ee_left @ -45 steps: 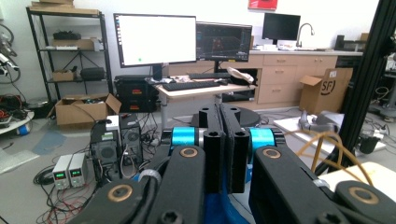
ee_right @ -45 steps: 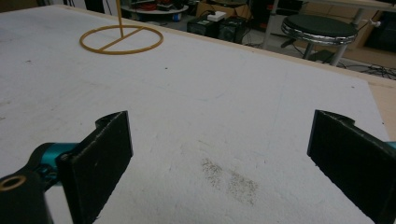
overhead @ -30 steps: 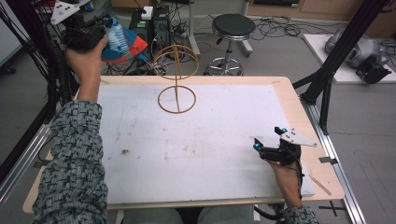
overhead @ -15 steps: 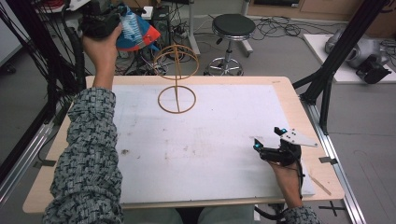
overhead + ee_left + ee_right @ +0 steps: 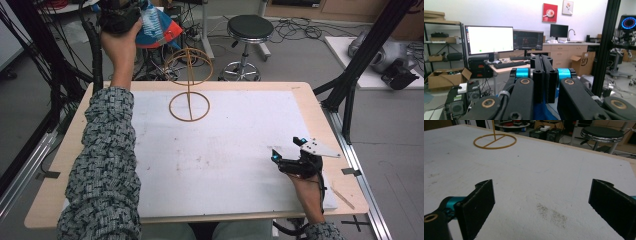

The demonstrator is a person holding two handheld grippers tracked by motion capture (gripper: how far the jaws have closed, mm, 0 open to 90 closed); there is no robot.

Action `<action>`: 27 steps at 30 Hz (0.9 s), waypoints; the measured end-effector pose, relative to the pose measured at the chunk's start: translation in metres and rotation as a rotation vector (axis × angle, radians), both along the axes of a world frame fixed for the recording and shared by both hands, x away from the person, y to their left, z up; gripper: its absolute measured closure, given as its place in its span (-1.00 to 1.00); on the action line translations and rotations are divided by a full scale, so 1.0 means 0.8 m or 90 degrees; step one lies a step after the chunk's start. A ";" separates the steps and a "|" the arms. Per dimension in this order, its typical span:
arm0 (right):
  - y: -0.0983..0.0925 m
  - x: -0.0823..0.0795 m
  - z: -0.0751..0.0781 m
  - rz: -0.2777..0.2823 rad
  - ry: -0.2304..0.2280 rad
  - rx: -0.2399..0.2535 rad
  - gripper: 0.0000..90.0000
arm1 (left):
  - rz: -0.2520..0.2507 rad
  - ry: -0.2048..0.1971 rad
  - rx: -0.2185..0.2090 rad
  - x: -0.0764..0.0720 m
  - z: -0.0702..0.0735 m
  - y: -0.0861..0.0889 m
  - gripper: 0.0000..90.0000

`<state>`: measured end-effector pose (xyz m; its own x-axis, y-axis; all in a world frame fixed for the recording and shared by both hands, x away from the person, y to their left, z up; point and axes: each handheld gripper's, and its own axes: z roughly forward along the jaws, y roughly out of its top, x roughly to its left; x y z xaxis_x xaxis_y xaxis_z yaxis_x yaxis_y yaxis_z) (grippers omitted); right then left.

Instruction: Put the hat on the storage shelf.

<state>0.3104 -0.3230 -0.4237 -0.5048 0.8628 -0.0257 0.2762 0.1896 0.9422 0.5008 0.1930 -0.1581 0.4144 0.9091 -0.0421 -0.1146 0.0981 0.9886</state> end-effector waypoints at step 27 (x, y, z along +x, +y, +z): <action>0.005 -0.001 0.000 0.020 0.006 -0.006 -0.87 | -0.075 0.054 0.018 0.020 -0.013 -0.046 0.95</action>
<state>0.3096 -0.3193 -0.4241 -0.5323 0.8461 -0.0283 0.2788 0.2068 0.9378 0.5171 0.1560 -0.1681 0.5146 0.8555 -0.0568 -0.0198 0.0780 0.9968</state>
